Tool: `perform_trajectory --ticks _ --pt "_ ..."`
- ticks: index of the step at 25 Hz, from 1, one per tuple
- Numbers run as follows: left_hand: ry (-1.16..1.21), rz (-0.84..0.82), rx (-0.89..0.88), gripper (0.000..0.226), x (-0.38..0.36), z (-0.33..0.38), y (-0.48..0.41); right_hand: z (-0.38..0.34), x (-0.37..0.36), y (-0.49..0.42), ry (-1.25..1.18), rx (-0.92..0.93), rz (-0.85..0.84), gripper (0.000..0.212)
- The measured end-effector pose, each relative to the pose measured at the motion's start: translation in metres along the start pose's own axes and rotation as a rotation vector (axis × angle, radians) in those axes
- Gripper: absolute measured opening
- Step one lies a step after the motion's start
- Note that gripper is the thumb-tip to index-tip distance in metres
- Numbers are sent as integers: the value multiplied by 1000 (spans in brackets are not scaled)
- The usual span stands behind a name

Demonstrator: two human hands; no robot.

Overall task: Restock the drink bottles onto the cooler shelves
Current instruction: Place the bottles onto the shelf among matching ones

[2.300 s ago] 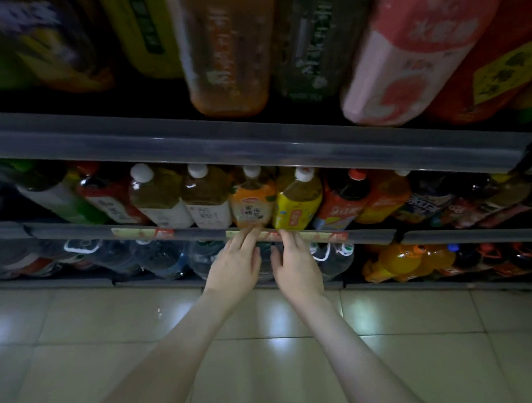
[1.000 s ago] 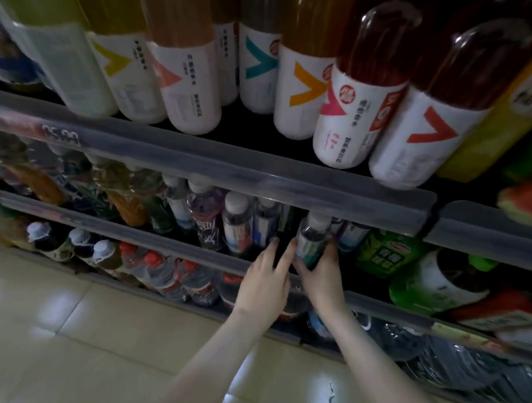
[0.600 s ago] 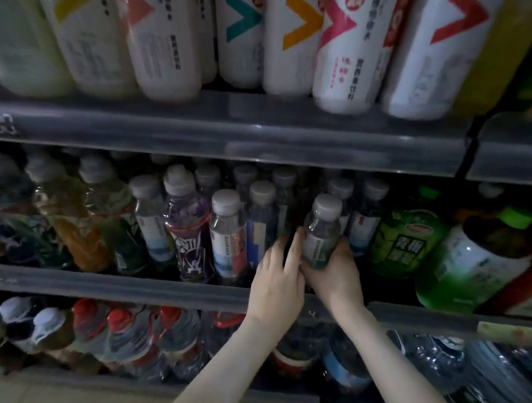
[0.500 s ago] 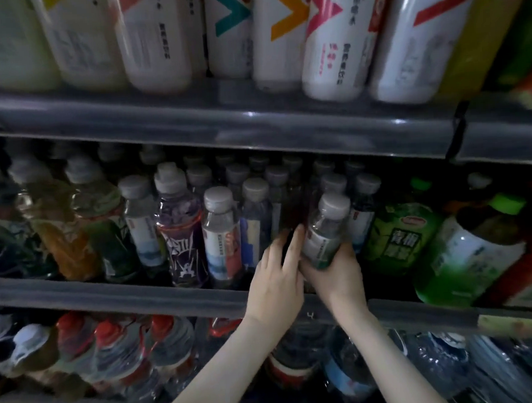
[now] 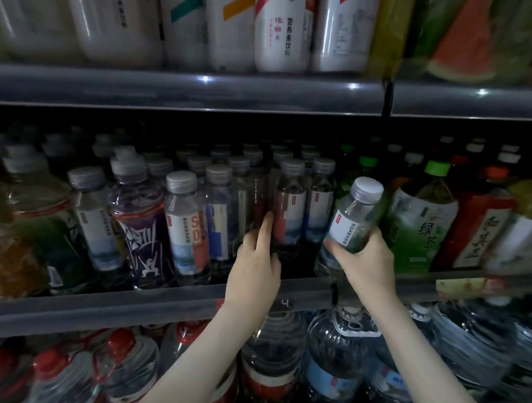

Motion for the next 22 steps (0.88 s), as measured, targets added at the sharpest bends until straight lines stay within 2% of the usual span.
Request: perform_trajectory --ticks 4,6,8,11,13,16,18,20,22 --pt "-68 49 -54 67 5 0 0 -5 -5 -10 31 -41 -81 48" --pt "-56 79 -51 66 6 -7 -1 -7 -6 -13 27 -38 -111 43" --pt "-18 67 -40 65 3 -7 0 -4 -6 -11 8 -41 -78 38" --pt "-13 72 -127 64 -5 6 -4 5 0 -7 -80 -72 22 33" --pt "-36 84 -138 69 -9 11 -19 9 7 -11 -130 -99 9 36" --pt "-13 66 -18 87 -18 12 -47 17 10 -17 -107 -77 -92 44" --pt "43 10 123 95 -22 16 -65 19 7 -19 -76 -37 -119 46" --pt "113 -66 240 96 -26 22 -75 19 3 -21 -22 18 -126 49" --pt "184 -35 247 89 -27 22 -75 19 -1 -21 46 70 -103 48"
Point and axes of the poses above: each hand's wrist, its own y-axis away from the middle knuckle, its own x-axis out of the back of the hand, z = x × y, the point moved 1 cm from there along -y, towards the middle knuckle, and after that the axes turned 7 degrees about -z, right-handed, at the moved point
